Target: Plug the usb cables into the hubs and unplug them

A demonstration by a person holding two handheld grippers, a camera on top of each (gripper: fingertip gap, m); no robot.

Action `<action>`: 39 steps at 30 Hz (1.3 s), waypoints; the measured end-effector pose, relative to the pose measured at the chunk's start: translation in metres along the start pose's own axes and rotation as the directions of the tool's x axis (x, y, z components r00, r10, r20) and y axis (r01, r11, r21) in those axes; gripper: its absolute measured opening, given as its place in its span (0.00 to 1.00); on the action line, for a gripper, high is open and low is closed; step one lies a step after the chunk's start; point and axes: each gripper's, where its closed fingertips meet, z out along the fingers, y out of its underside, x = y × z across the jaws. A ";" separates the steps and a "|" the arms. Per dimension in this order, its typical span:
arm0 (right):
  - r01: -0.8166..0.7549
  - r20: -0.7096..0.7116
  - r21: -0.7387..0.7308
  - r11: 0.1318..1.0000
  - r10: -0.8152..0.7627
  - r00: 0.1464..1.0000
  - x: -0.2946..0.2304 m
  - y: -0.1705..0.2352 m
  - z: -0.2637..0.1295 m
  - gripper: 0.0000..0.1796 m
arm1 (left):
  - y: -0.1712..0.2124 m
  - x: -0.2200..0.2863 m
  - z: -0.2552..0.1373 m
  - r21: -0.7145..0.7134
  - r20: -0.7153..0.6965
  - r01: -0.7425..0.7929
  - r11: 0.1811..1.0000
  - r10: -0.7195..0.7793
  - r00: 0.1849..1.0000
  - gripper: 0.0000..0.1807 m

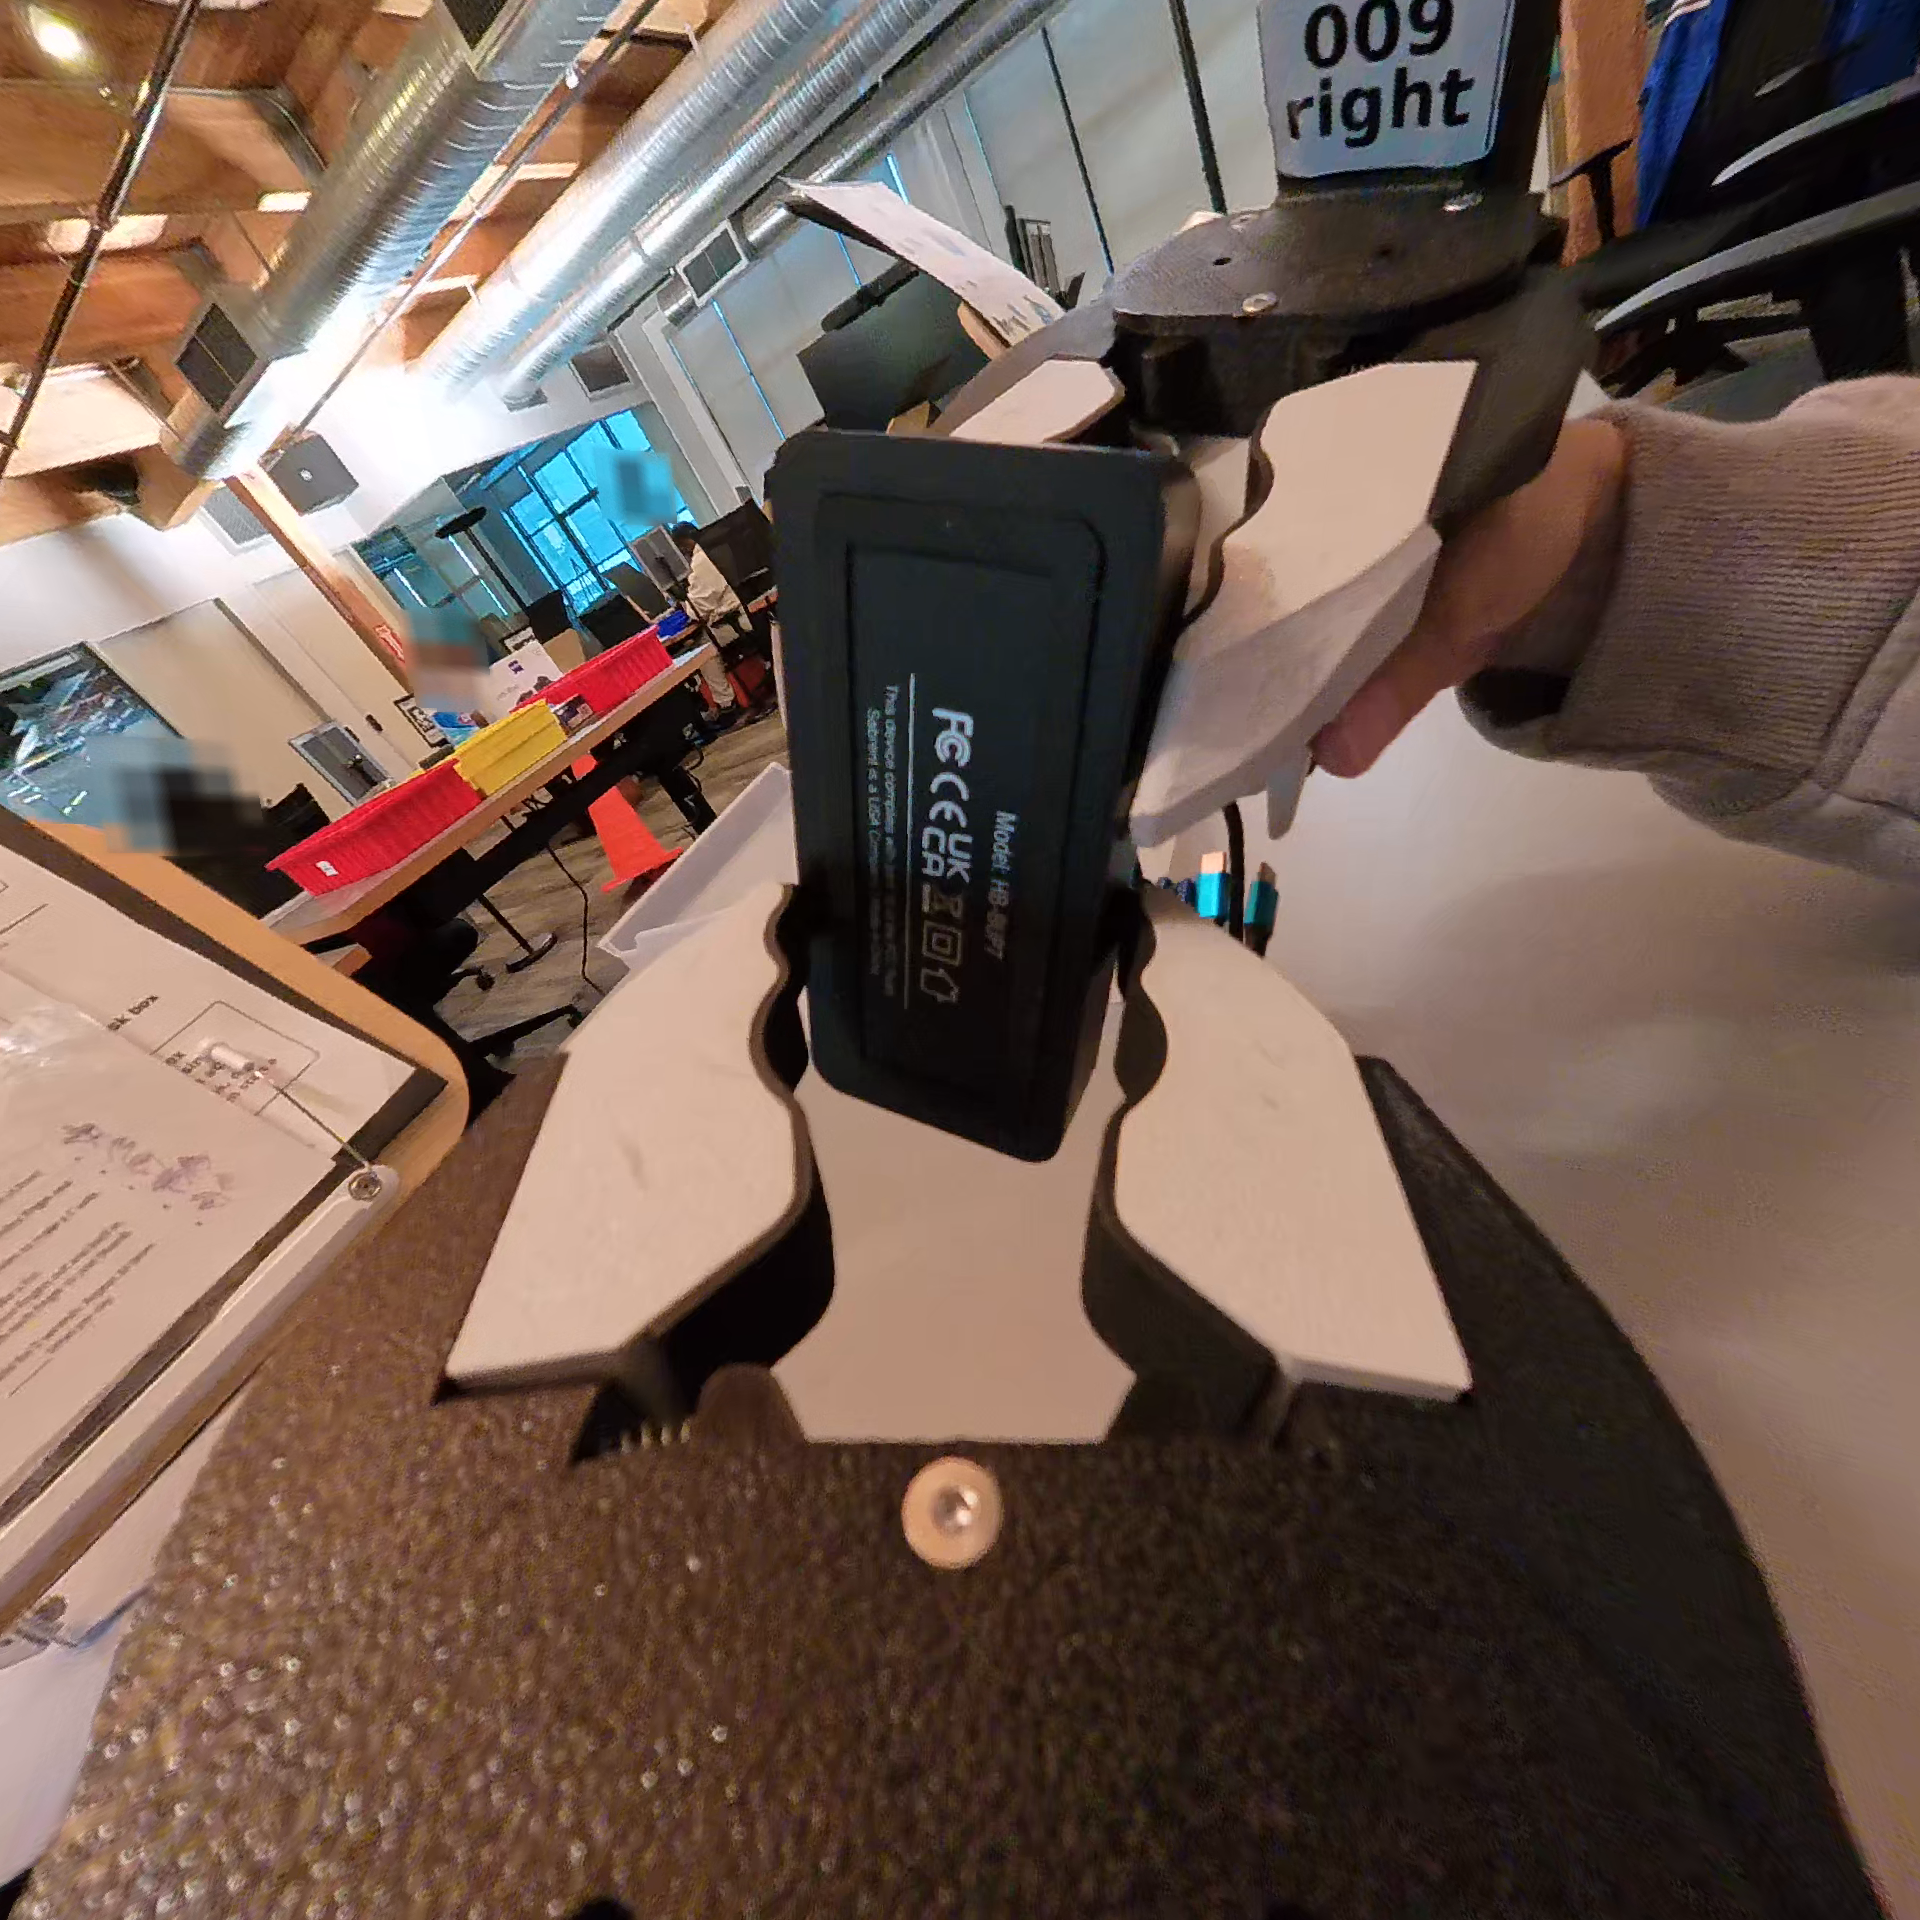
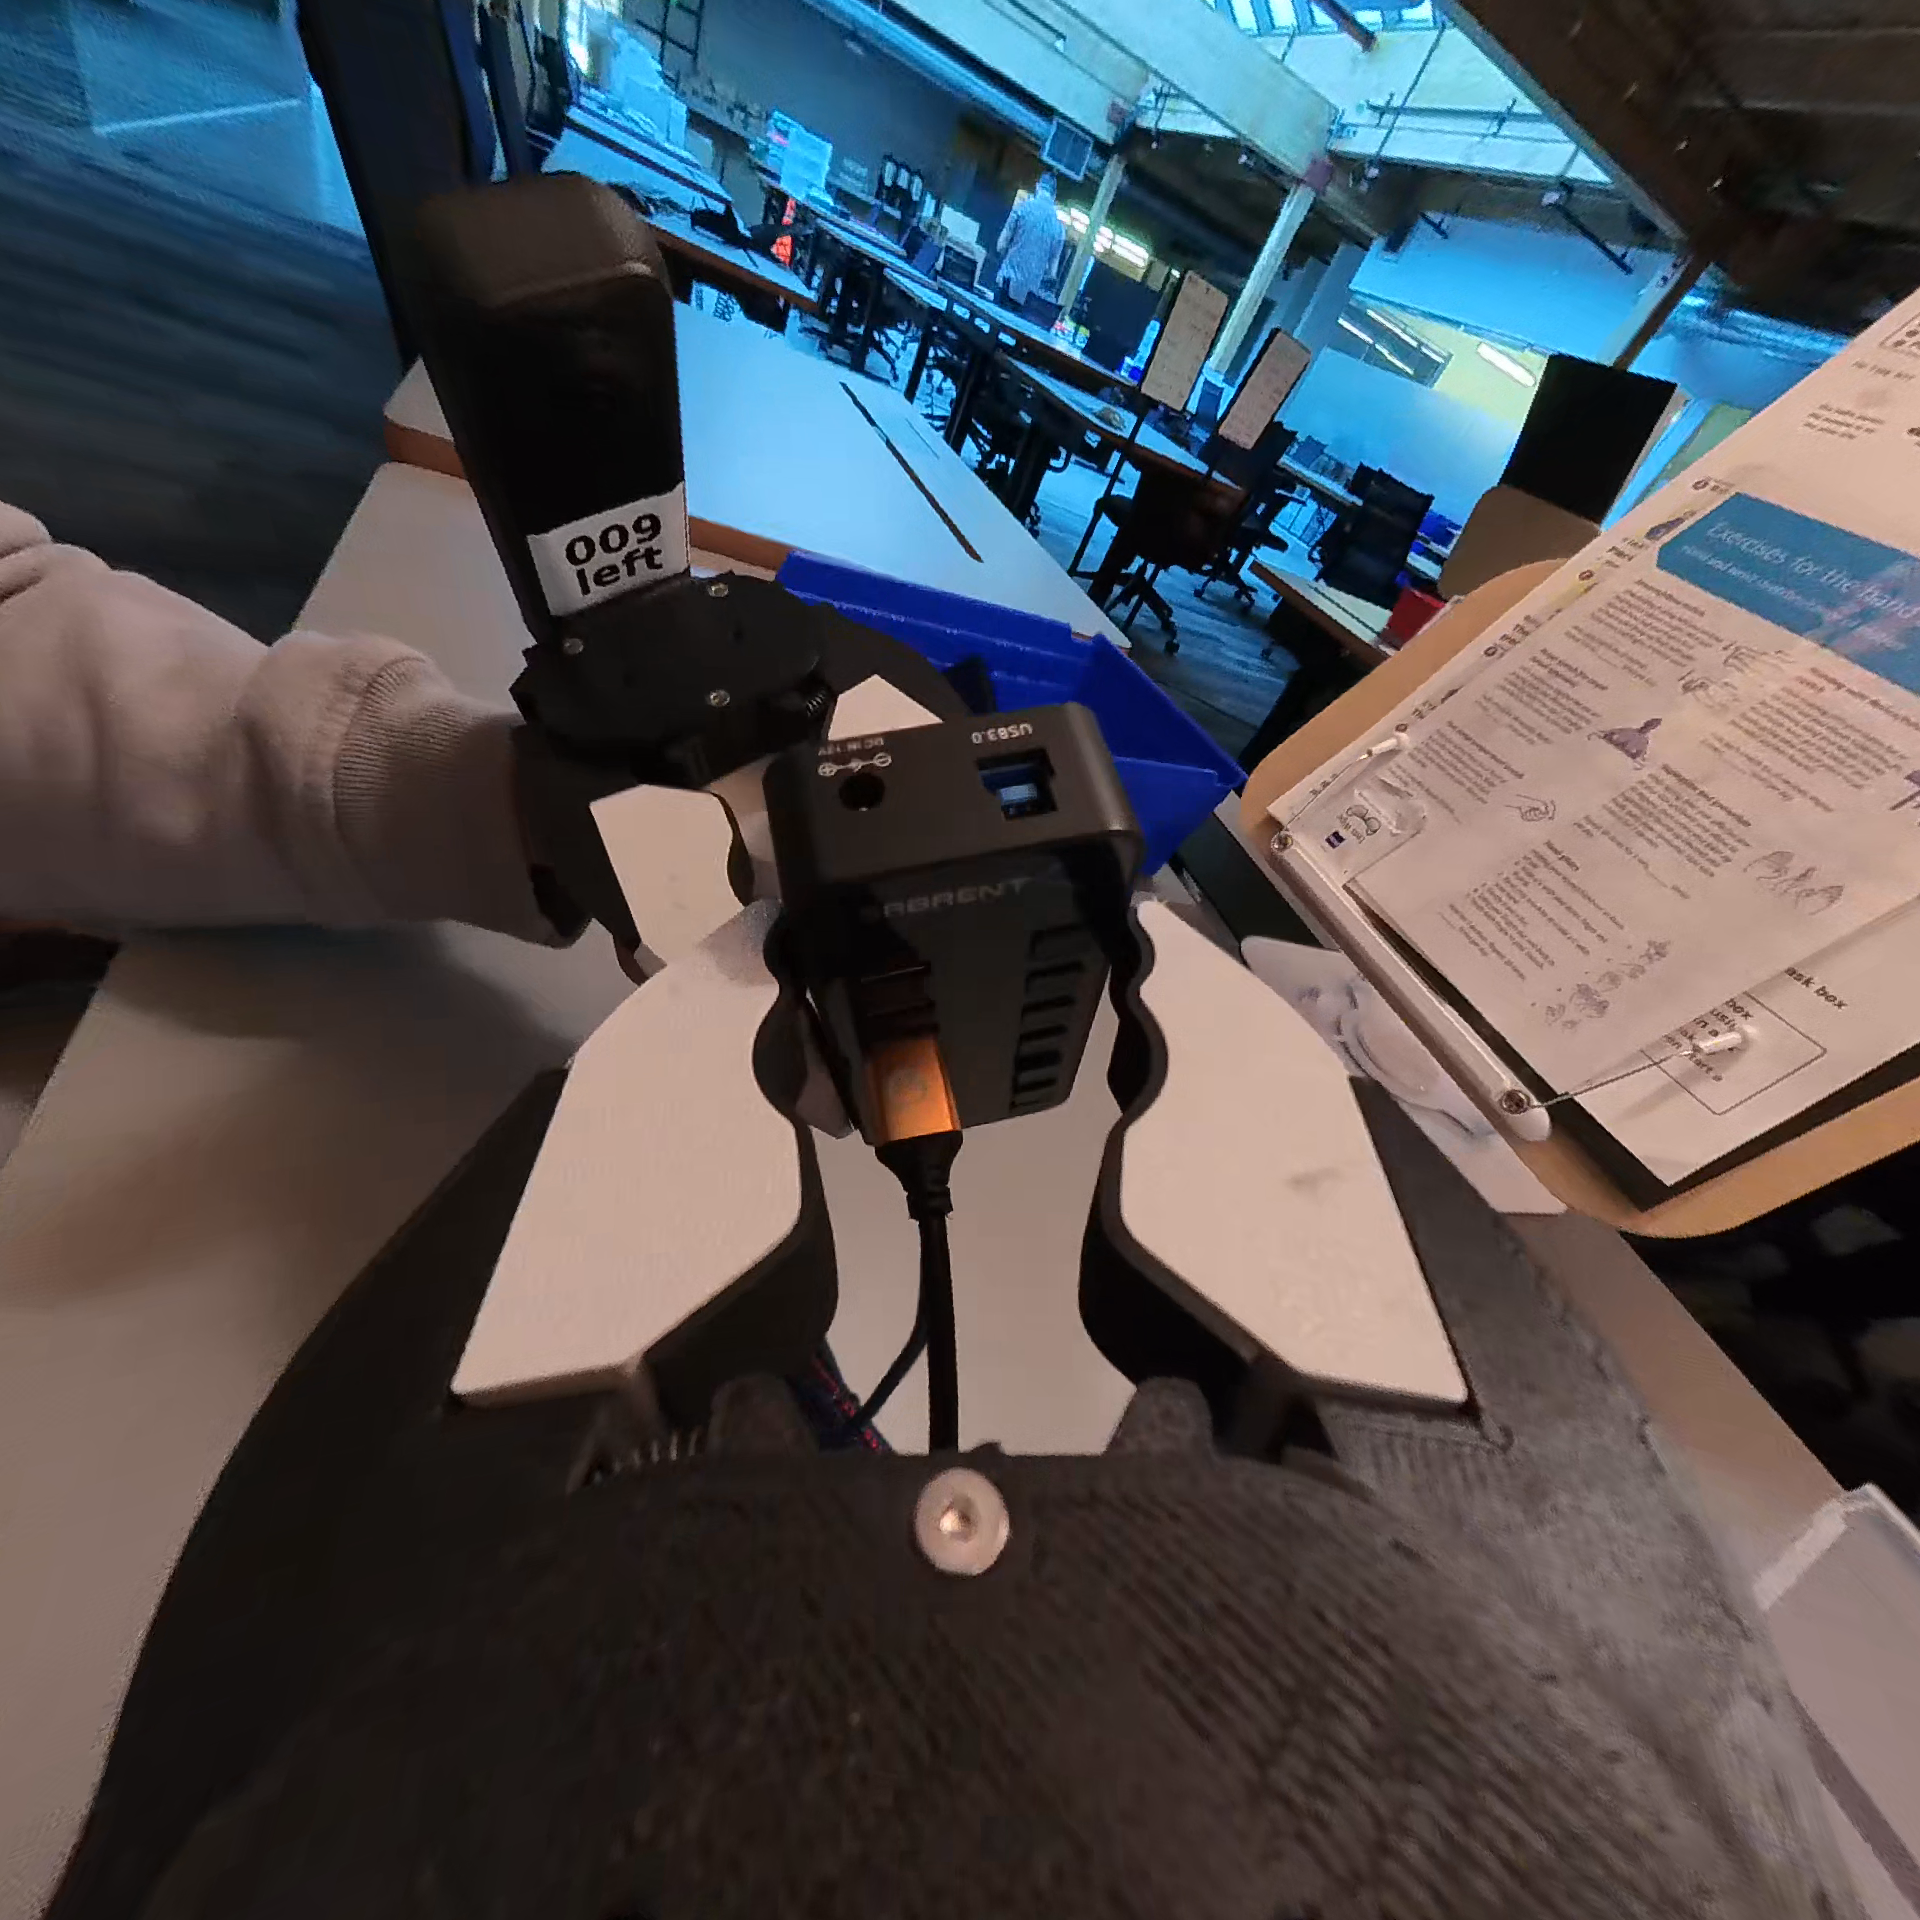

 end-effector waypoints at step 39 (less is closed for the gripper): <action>-0.106 0.015 0.059 0.993 0.106 0.994 0.082 -0.044 0.016 0.31 | -0.017 -0.090 0.003 0.207 -0.250 0.418 0.885 -0.365 0.897 0.33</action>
